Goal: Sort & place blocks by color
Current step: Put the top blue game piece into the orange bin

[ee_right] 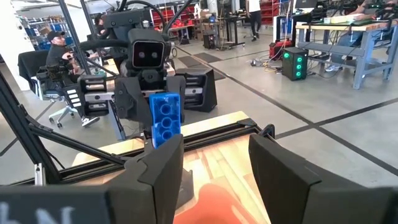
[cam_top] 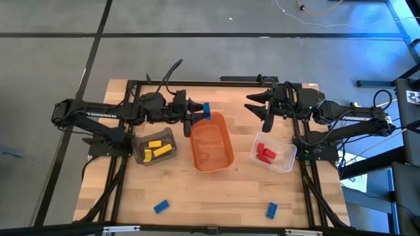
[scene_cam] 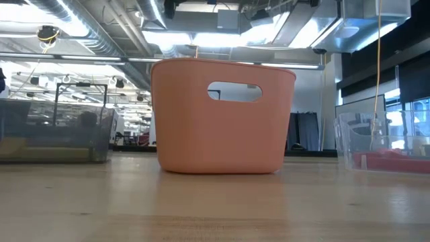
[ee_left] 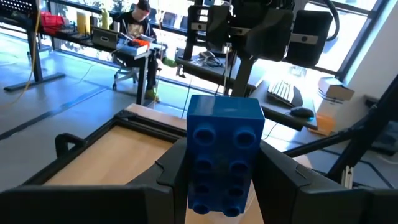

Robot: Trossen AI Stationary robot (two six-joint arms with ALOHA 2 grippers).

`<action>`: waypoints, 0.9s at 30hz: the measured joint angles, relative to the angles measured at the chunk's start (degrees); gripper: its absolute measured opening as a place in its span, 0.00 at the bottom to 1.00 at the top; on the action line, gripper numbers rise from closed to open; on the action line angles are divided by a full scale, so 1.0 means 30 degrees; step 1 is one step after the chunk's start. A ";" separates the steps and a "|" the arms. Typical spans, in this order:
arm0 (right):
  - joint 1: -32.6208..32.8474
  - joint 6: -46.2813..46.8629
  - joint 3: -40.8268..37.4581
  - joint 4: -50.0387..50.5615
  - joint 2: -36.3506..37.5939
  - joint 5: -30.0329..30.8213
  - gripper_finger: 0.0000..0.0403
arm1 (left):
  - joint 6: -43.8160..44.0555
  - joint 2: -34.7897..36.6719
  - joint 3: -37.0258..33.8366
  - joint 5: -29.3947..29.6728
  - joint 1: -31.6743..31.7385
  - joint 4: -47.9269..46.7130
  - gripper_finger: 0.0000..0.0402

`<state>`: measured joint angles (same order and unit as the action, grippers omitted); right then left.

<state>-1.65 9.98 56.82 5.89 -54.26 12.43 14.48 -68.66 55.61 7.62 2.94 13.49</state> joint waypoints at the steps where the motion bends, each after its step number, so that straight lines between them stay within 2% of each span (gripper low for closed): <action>1: 0.0000 0.0003 0.0000 0.0000 0.0000 0.0000 0.46 | 0.0000 0.0000 0.0000 0.0000 0.0000 -0.0014 0.31; 17: 0.0000 0.0015 0.0000 0.0000 0.0000 0.0000 0.46 | -0.0007 -0.0337 0.0435 -0.0346 0.0000 -0.0622 0.31; 22: 0.0007 0.0012 0.0000 -0.0002 0.0007 0.0000 0.46 | -0.1068 -0.2233 0.3238 -0.1355 -0.0002 -0.4810 0.31; 24: 0.0007 0.0015 0.0000 -0.0007 0.0007 0.0000 0.46 | -0.1824 -0.3419 0.4605 -0.2245 -0.0119 -0.7802 0.31; 27: 0.0000 0.0015 0.0000 -0.0001 0.0007 0.0000 0.46 | -0.3106 -0.5645 0.6390 -0.2587 -0.0363 -1.2039 0.31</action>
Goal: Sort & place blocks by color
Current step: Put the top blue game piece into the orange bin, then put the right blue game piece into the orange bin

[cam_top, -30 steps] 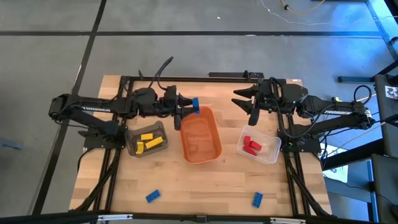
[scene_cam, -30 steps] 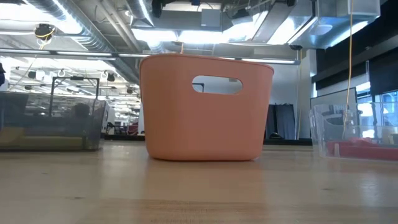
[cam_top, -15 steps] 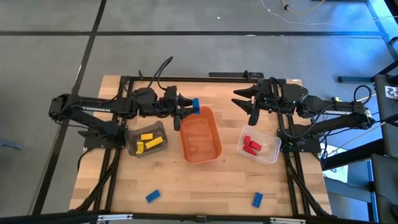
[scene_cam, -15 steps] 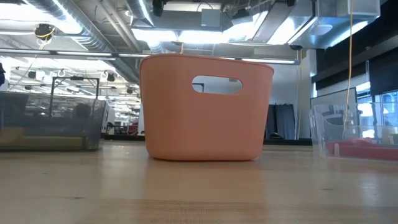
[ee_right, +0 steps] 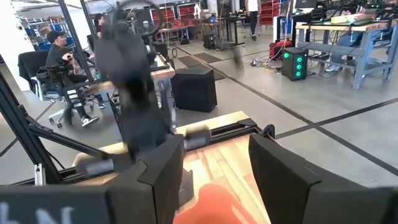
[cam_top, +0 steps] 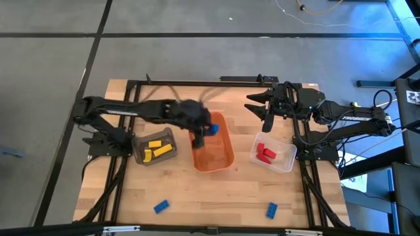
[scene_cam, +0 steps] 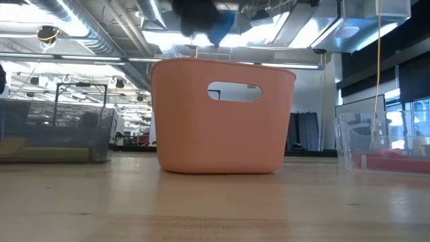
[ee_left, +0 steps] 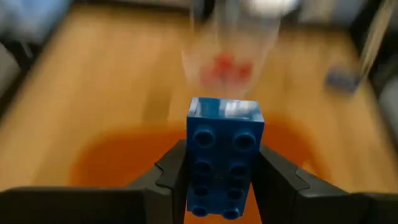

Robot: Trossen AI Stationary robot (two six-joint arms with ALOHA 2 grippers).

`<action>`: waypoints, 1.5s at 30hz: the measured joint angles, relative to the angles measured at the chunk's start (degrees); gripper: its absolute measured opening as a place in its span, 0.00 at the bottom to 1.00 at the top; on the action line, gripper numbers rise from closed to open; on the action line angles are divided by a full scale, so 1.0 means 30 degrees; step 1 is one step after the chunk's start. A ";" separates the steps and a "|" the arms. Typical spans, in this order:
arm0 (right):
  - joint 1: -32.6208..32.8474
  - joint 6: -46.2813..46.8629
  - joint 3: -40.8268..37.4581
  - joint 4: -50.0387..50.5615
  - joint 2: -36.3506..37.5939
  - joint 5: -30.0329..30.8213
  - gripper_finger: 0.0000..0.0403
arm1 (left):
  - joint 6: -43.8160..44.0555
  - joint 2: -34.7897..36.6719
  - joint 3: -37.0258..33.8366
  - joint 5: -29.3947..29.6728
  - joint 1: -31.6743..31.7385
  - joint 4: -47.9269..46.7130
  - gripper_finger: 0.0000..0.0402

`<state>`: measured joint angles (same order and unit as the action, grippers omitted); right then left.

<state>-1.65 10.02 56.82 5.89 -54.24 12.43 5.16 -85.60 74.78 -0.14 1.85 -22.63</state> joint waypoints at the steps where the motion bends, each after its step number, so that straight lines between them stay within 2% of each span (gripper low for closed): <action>1: 0.0000 0.0011 0.0000 -0.0003 0.0000 0.0000 0.46 | -0.0395 -0.0707 0.0473 0.0018 -0.0091 -0.1185 0.31; 4: 0.0000 0.0021 0.0000 0.0009 0.0000 0.0000 0.46 | -0.0799 -0.2699 0.1078 0.0307 -0.0161 -0.2775 0.31; 12: 0.0000 0.0015 -0.0007 0.0162 0.0000 0.0000 0.46 | 0.0226 -0.7055 0.1056 0.0692 -0.0142 -0.2981 0.31; 17: 0.0000 0.0015 -0.0007 0.0154 0.0000 0.0000 0.46 | 0.0228 -0.8625 0.1056 0.0715 -0.0147 -0.3235 0.31; 21: 0.0000 0.0015 -0.0007 0.0154 0.0000 0.0000 0.46 | 0.0376 -0.8847 0.1056 0.0715 -0.0155 -0.3384 0.38; 27: 0.0000 0.0007 -0.0007 0.0160 0.0000 0.0000 0.46 | 0.0738 -0.8716 0.1063 0.0411 -0.0152 -0.3229 0.47; 34: 0.0000 0.0000 -0.0007 0.0280 0.0000 0.0000 0.46 | 0.1202 -0.8344 0.1042 -0.2293 0.0410 -0.3773 0.51; 39: 0.0007 0.0000 -0.0022 0.0300 0.0000 0.0000 0.46 | 0.1285 -0.5894 0.1049 -0.2516 0.0967 -0.4493 0.51; 45: 0.0007 0.0000 -0.0022 0.0469 0.0000 -0.0007 0.46 | 0.0613 -0.1095 0.1056 -0.0940 0.1293 -0.3669 0.51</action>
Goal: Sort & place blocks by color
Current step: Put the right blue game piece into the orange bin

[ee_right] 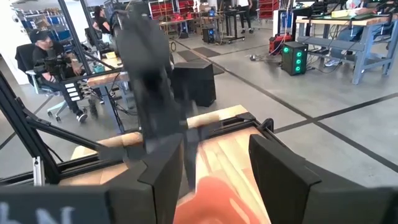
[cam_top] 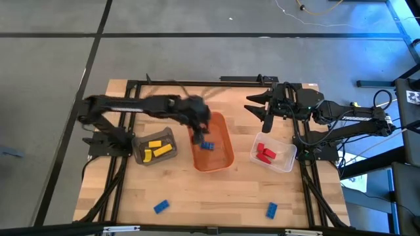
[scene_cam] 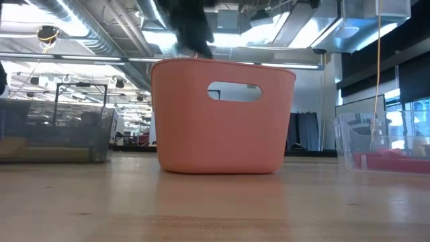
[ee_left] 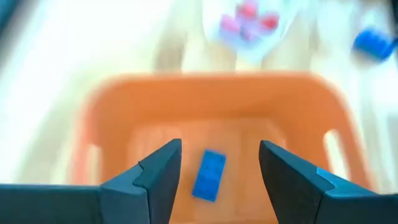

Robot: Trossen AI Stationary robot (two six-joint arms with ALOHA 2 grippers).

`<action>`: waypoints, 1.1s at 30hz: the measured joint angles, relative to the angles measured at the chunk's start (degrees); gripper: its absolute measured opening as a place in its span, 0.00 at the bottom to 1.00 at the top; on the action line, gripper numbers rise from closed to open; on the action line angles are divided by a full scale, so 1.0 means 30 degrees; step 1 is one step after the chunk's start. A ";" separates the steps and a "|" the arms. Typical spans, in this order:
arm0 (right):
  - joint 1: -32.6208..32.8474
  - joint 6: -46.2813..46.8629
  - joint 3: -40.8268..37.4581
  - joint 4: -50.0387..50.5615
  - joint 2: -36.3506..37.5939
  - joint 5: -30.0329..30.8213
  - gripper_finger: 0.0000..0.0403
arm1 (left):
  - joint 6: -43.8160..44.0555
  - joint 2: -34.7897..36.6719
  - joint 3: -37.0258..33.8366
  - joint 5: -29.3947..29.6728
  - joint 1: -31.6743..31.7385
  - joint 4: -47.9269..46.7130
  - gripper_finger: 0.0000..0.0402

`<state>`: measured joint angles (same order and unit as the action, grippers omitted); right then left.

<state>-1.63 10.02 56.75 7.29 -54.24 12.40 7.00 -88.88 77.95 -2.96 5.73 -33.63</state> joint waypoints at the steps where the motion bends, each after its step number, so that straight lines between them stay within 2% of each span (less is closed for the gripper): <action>1: 0.0000 0.0007 0.0000 0.0020 0.0000 0.0000 0.46 | -0.0120 0.0814 0.0000 0.0318 0.0003 0.0213 0.51; 6: 0.0000 0.0080 0.0000 0.0229 0.0000 -0.0087 0.46 | -0.0582 0.4507 0.0003 0.0753 -0.0030 0.2066 0.51; 9: 0.0000 0.0091 0.0000 0.0242 0.0000 -0.0128 0.46 | -0.0839 0.6345 -0.0923 0.0795 -0.0062 0.4332 0.51; 13: 0.0000 0.0117 0.0000 0.0253 -0.0015 -0.0153 0.46 | -0.0420 0.8550 -0.4007 0.0876 -0.0055 0.8444 0.51; 18: 0.0000 0.0112 0.0000 0.0268 -0.0015 -0.0162 0.46 | 0.0700 1.0781 -0.8543 0.1947 -0.0055 1.2914 0.51; 24: 0.0000 0.0080 0.0000 0.0261 -0.0015 -0.0175 0.46 | 0.2532 1.1926 -1.1752 0.2165 -0.0062 1.6740 0.51; 33: 0.0000 0.0121 0.0000 0.0246 -0.0015 -0.0168 0.46 | 0.2627 1.1899 -1.1963 0.2172 -0.0055 1.6992 0.51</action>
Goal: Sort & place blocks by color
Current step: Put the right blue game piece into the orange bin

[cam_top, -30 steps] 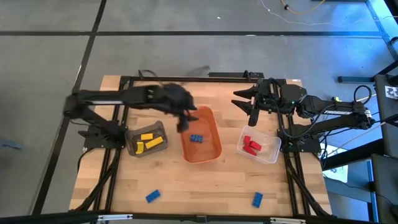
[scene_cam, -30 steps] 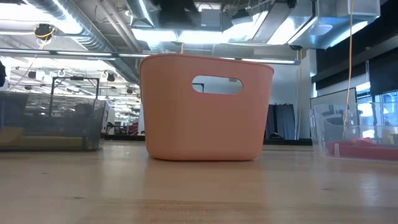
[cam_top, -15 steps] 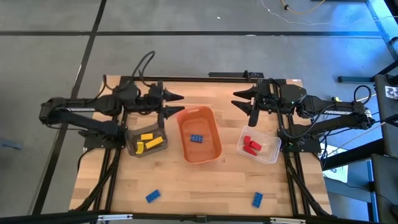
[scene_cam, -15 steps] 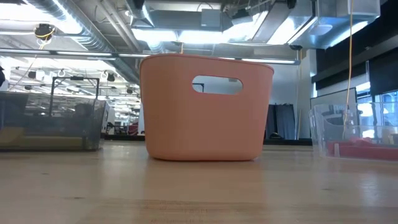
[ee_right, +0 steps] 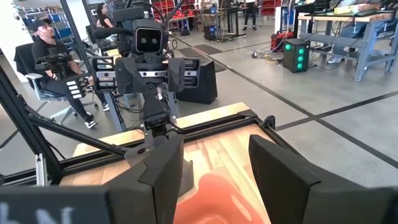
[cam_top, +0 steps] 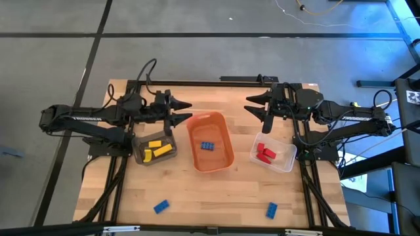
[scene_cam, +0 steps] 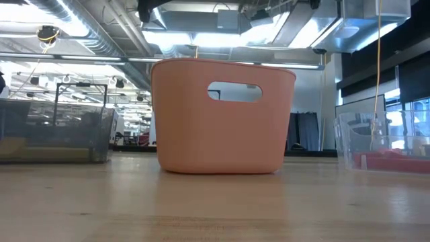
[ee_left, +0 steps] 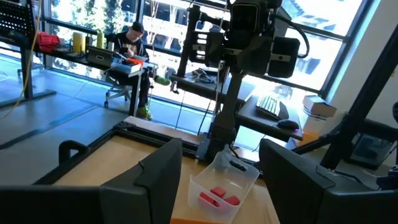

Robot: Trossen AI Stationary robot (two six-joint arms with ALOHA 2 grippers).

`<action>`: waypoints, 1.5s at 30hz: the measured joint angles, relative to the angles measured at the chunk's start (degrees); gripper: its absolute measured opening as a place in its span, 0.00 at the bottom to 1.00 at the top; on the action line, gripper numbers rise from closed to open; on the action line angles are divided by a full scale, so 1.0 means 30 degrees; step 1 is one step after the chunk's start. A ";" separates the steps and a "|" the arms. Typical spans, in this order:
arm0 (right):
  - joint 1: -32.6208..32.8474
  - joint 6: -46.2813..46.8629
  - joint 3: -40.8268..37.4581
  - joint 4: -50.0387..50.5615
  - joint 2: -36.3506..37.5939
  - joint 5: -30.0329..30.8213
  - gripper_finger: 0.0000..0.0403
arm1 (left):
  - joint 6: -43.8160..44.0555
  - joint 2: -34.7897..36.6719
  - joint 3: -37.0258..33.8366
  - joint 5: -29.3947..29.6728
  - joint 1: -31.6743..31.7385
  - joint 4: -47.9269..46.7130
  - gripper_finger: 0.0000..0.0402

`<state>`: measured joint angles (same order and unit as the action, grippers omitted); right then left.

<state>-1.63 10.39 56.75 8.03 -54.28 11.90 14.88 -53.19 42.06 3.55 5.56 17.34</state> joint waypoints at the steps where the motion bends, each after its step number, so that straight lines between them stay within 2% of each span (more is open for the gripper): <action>1: 0.0000 -0.0001 0.0000 0.0000 0.0000 0.0000 0.46 | -0.0003 0.0000 0.0000 0.0000 -0.0007 0.0000 0.51; 17: 0.0000 0.1104 0.0000 -0.0408 0.0000 0.0000 0.46 | -0.0003 0.0000 0.0007 0.0011 0.0000 -0.0044 0.51; 19: -0.0008 0.3101 0.0000 -0.0428 0.0000 -0.0647 0.46 | -0.0003 0.0000 0.0007 0.0015 -0.0005 -0.0044 0.51; 25: 0.0321 1.0127 0.0016 -0.0227 -0.0129 -0.8336 0.46 | -0.0003 -0.0007 0.0015 0.0015 0.0000 -0.0044 0.51; 28: 0.1568 1.4439 0.0029 0.0669 -0.0406 -1.0660 0.46 | -0.0003 -0.0007 0.0022 0.0015 0.0000 -0.0044 0.51; 30: 0.3064 1.6826 0.0029 0.1708 -0.0622 -1.0700 0.46 | -0.0003 -0.0007 0.0022 0.0008 0.0000 -0.0045 0.51; 32: 0.4917 1.9139 0.0029 0.2760 -0.0887 -0.9927 0.46 | -0.0003 -0.0007 0.0022 0.0007 -0.0003 -0.0044 0.51; 40: 1.2423 2.9563 0.0029 0.5653 -0.3739 -0.4954 0.46 | -0.0003 -0.0015 0.0022 0.0007 0.0000 -0.0051 0.51; 45: 1.5387 3.5855 0.0029 0.5925 -0.6834 -0.4976 0.46 | -0.0090 -0.0015 0.0029 0.0007 0.0022 -0.0044 0.51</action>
<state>44.53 117.95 56.84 25.81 -74.78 -3.03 14.61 -53.23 42.15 3.57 5.63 17.21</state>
